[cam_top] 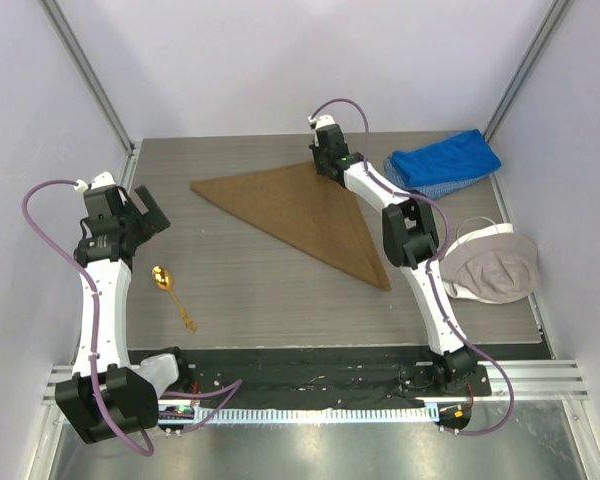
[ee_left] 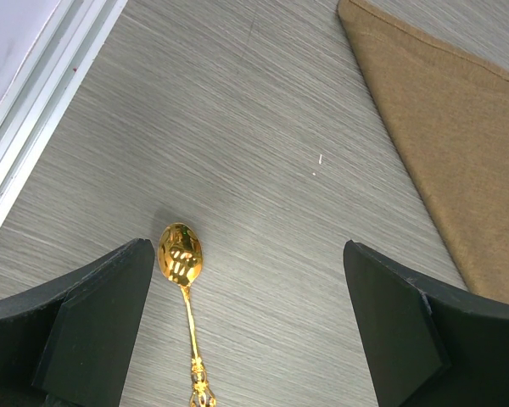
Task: Fold the napkin, place the utensils inside, and roll it up
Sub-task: Fold the napkin
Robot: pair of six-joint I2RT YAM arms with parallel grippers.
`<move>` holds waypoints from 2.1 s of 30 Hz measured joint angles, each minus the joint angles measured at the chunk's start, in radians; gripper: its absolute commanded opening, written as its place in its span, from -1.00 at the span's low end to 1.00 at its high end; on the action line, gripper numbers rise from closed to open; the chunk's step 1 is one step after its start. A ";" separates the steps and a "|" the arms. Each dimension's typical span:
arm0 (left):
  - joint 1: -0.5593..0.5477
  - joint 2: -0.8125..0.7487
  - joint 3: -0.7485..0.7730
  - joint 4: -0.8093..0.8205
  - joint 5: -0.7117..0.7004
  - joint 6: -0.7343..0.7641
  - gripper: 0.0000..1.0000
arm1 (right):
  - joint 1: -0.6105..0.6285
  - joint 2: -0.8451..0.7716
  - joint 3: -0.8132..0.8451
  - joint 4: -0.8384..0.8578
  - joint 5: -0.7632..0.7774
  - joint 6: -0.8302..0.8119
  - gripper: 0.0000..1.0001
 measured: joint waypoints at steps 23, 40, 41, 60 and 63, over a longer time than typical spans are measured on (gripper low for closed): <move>0.000 0.009 0.000 0.000 0.010 -0.001 1.00 | -0.043 0.061 0.077 0.010 0.013 -0.014 -0.99; 0.000 0.015 0.000 0.000 0.012 -0.003 0.99 | -0.052 0.084 0.113 0.030 0.021 -0.018 -0.99; 0.000 0.015 0.000 0.000 0.013 -0.004 1.00 | -0.052 0.084 0.114 0.031 0.022 -0.018 -0.99; 0.000 0.066 -0.055 0.004 0.008 -0.027 1.00 | -0.054 -0.050 -0.039 0.029 0.001 -0.022 0.36; 0.000 0.063 -0.108 -0.008 -0.024 -0.056 1.00 | -0.054 -0.189 -0.175 0.038 -0.052 0.016 0.37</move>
